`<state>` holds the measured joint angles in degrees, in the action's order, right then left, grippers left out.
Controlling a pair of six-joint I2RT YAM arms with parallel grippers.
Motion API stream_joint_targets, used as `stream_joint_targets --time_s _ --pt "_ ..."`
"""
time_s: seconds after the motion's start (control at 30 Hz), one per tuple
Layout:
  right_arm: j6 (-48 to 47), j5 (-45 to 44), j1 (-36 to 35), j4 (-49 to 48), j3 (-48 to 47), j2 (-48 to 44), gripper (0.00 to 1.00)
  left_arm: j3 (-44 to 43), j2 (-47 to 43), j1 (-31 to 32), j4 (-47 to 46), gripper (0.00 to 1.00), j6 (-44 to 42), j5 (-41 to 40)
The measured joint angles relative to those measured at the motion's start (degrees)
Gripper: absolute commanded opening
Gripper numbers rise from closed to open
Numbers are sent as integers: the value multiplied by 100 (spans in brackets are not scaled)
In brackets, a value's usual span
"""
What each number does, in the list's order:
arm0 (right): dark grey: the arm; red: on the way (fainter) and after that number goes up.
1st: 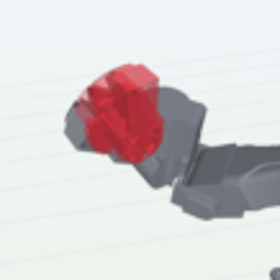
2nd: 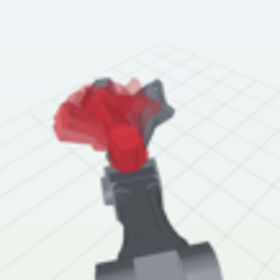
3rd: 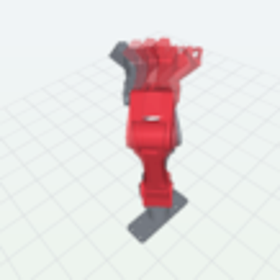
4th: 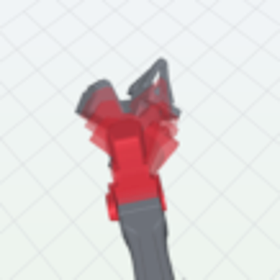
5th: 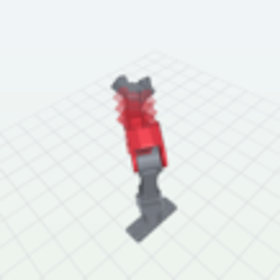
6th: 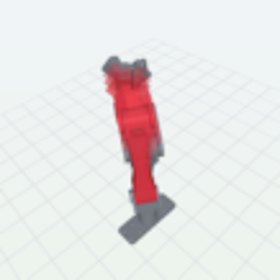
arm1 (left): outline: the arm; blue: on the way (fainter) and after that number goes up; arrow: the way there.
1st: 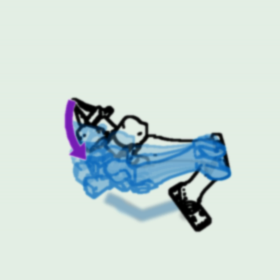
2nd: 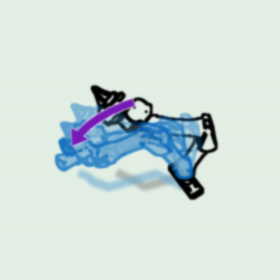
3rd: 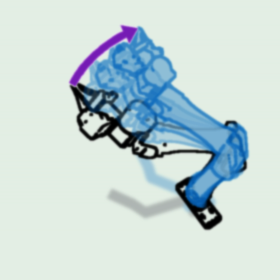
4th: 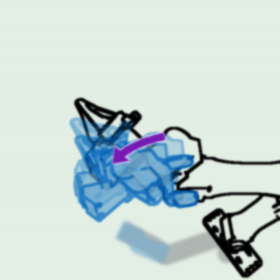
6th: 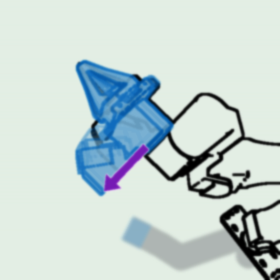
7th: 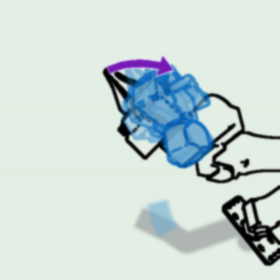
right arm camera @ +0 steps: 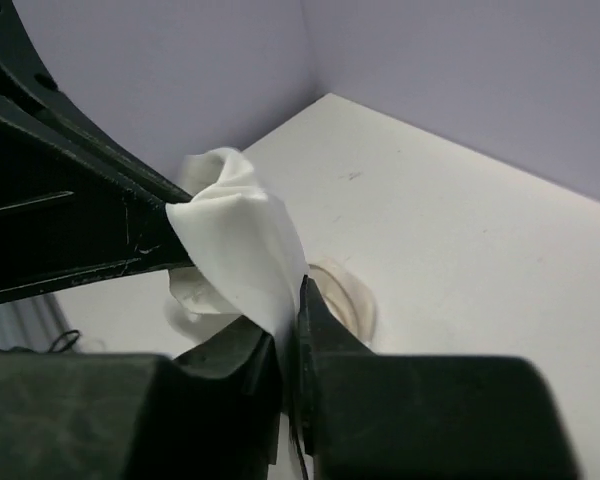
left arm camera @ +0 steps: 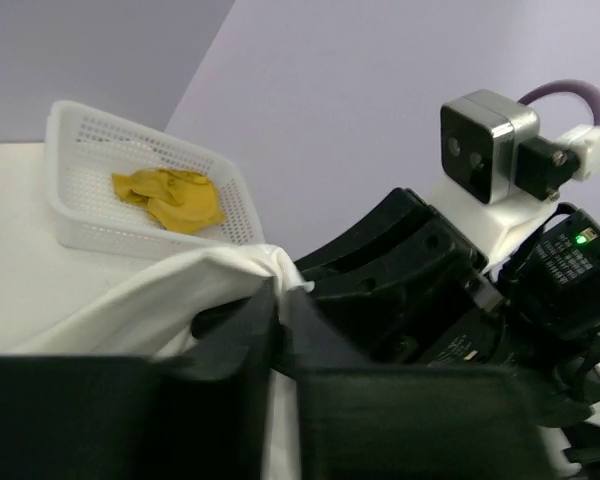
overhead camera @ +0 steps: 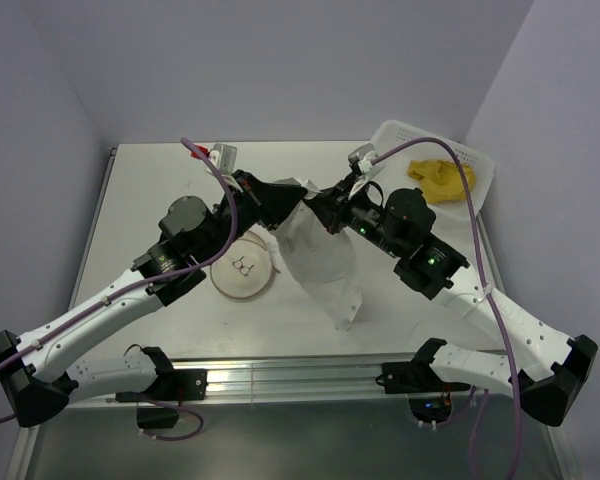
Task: Place the bra in the laundry bag and zip it closed
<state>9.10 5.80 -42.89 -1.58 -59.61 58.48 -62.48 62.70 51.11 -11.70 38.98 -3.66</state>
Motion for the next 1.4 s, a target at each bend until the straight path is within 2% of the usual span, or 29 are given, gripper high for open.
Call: stream_joint_targets --time_s 0.07,0.1,0.2,0.47,0.57,0.6,0.73,0.9,0.97,1.07,1.17,1.2,1.27,1.3,1.33,1.37,1.4 --pt "46 -61 0 -81 13 0 0 22 -13 7 2 48 -11 4" --pt "61 -72 0 -109 13 0 0 50 -59 11 22 62 -52 4" --pt "85 -17 50 -168 13 2 0 273 -380 13 70 77 -111 -37" --pt "476 726 717 -680 11 46 0 1537 -2184 13 203 85 -197 -120" --pt "726 1049 852 -1054 11 50 0 2138 -2706 13 120 94 -243 -118" --pt "828 1154 868 -1196 13 50 0 2323 -2774 13 98 97 -273 -116" --pt "1266 1523 868 -1812 15 50 0 2771 -2542 13 42 98 -483 -15" --pt "1738 1766 868 -2430 101 35 0 2796 -1987 13 -319 97 -769 232" --pt "1862 1805 868 -2535 136 33 0 2796 -1836 13 -560 95 -855 315" --pt "2004 1882 870 -2632 162 33 0 2796 -1641 13 -835 86 -962 448" --pt "2124 1945 876 -2747 190 17 0 2802 -1569 13 -1021 65 -997 529" --pt "2175 1976 883 -2796 199 15 0 2806 -1572 15 -1113 53 -1008 546" --pt "2288 2041 914 -2918 210 15 0 2813 -1585 13 -1272 40 -1029 560" --pt "2358 2085 940 -2986 221 15 0 2815 -1600 13 -1338 28 -1049 553" --pt "2420 2122 964 -3064 234 15 0 2820 -1611 13 -1388 22 -1034 546" --pt "2465 2153 984 -3119 245 15 0 2824 -1631 13 -1434 12 -1056 531" --pt "2509 2184 997 -3174 258 15 0 2841 -1650 13 -1482 7 -1062 529"
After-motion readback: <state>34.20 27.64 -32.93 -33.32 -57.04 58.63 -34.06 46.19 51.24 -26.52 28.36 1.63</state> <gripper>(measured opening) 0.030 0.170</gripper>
